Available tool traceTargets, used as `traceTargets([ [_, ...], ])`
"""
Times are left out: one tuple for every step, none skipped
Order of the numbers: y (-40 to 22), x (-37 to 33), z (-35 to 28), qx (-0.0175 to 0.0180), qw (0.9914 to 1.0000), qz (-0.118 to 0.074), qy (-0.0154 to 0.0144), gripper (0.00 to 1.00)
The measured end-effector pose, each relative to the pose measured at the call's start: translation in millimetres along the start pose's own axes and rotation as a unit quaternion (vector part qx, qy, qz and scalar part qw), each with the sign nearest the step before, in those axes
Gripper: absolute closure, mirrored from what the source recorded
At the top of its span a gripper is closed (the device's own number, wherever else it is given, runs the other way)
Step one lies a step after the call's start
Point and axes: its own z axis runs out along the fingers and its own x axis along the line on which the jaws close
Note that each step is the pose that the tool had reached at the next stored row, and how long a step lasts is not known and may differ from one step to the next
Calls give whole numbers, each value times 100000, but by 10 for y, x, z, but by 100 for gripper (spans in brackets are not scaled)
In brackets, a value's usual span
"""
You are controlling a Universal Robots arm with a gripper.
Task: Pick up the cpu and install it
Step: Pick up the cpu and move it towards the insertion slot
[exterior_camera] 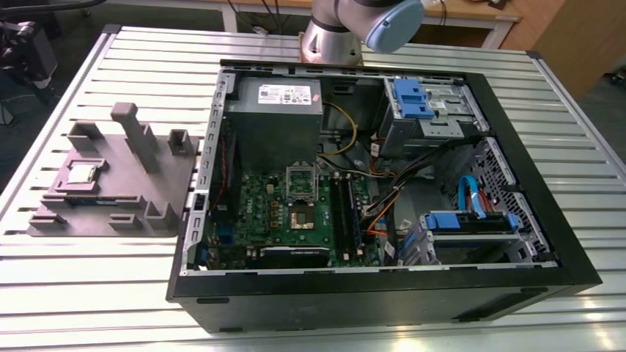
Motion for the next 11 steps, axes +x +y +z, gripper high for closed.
traceTargets([
  [-1, 0, 9, 1, 100000, -233, 13, 35],
  [-2, 0, 20, -1, 99999, -473, 21, 35],
  [-2, 0, 29, 4, 99998, -590, 32, 35],
  [-3, 0, 34, 9, 99998, -624, 42, 35],
  [-3, 0, 34, 11, 99998, -626, 50, 35],
  [-3, 0, 34, 13, 99998, -630, 52, 35],
  [-3, 0, 35, 9, 99998, -628, 47, 35],
  [-3, 0, 37, 0, 99998, -629, 33, 35],
  [-3, 0, 37, 5, 99998, -628, 39, 35],
  [-3, 0, 37, 4, 99998, -632, 37, 35],
  [-4, 0, 53, 4, 99998, -629, 37, 35],
])
